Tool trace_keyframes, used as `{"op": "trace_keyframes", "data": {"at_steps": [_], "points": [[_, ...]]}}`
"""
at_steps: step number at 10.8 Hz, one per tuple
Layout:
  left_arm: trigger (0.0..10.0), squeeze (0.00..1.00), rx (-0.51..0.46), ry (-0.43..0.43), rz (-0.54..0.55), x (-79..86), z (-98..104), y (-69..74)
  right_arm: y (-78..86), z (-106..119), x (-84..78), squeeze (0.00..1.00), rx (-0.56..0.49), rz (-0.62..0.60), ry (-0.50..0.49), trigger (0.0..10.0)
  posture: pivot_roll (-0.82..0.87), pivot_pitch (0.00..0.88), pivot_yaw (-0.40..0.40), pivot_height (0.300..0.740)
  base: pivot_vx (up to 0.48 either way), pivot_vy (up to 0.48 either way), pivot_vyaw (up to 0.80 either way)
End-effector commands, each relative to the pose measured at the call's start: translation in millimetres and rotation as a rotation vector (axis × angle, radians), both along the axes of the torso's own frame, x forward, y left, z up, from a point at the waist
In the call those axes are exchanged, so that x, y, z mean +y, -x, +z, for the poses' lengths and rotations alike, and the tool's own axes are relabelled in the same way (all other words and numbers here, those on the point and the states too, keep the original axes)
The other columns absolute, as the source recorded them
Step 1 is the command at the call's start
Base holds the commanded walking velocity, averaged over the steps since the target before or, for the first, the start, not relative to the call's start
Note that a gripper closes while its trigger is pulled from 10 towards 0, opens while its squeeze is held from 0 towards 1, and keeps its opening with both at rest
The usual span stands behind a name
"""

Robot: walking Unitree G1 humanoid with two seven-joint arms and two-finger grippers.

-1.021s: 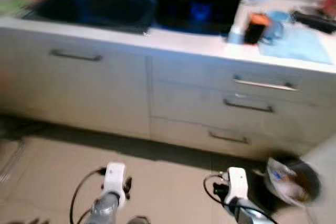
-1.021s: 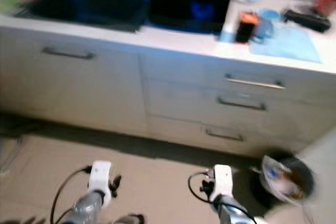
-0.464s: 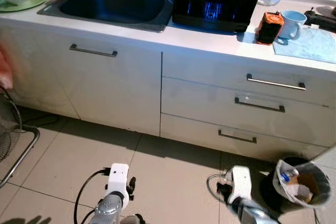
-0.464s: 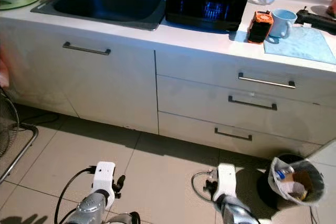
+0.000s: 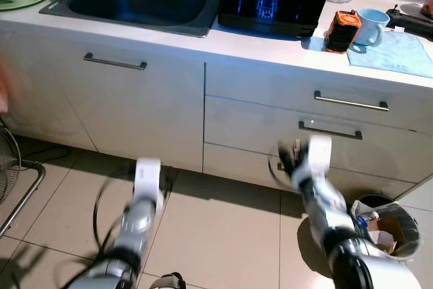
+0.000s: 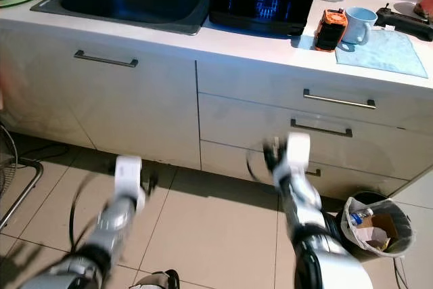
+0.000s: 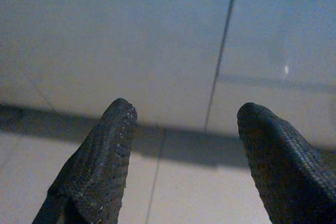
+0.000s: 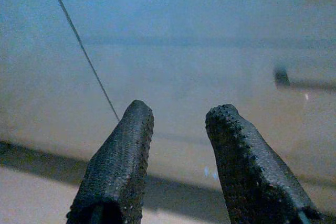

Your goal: Kitchen organization

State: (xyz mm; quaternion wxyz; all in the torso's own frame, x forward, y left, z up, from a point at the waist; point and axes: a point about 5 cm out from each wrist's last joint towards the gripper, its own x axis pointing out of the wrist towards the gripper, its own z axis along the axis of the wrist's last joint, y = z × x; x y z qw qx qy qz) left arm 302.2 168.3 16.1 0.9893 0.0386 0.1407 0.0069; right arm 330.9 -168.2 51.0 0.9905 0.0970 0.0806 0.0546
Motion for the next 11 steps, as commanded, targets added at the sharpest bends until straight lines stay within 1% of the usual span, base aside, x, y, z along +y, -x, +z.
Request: {"op": "trace_keyframes", "data": {"at_steps": [1,2,3,4,6,7,8,9,10,11], "points": [[10.0,1.00,-0.111,-0.003,0.020,-0.4,20,-12.7,-4.4,11,5.7,1.00,-0.074,0.018,0.010,10.0,0.02,0.079,-0.027,0.740,0.000,0.000,0.00],[10.0,1.00,-0.185,-0.006,0.014,-2.4,34,-20.9,-8.4,21,9.8,1.00,-0.133,0.028,0.010,10.0,0.02,0.081,-0.027,0.740,0.000,0.000,0.00],[10.0,1.00,-0.325,-0.022,-0.010,-8.1,63,-34.6,-15.5,43,10.1,1.00,-0.252,0.008,0.007,10.0,0.02,0.085,-0.024,0.740,0.000,0.000,0.00],[10.0,1.00,-0.365,-0.027,-0.012,-9.4,73,-38.8,-18.5,52,8.5,1.00,-0.293,-0.011,0.000,10.0,0.02,0.084,-0.024,0.740,0.000,0.000,0.00],[10.0,1.00,-0.485,-0.036,-0.038,-18.0,101,-48.8,-25.5,80,6.2,1.00,-0.416,-0.047,-0.013,10.0,0.01,0.086,-0.021,0.740,0.000,0.000,0.00],[10.0,1.00,-0.545,-0.025,-0.045,-23.0,116,-51.9,-28.1,96,5.1,1.00,-0.481,-0.069,-0.016,10.0,0.01,0.087,-0.019,0.740,0.000,0.000,0.00],[10.0,1.00,-0.588,-0.018,-0.052,-27.0,126,-53.8,-28.8,103,9.0,1.00,-0.518,-0.057,0.000,10.0,0.01,0.087,-0.021,0.740,0.000,0.000,0.00],[10.0,1.00,-0.643,-0.009,-0.054,-30.9,141,-55.8,-28.5,106,15.0,1.00,-0.530,-0.050,-0.011,10.0,0.02,0.088,-0.021,0.740,0.000,0.000,0.00],[10.0,1.00,-0.697,0.004,-0.047,-31.8,155,-56.5,-28.3,115,21.3,1.00,-0.566,-0.037,-0.029,10.0,0.02,0.091,-0.020,0.740,0.000,0.000,0.00],[10.0,1.00,-0.717,0.002,-0.051,-32.8,161,-55.7,-28.4,121,24.1,1.00,-0.585,-0.029,-0.023,10.0,0.01,0.094,-0.020,0.740,0.000,0.000,0.00]]}}
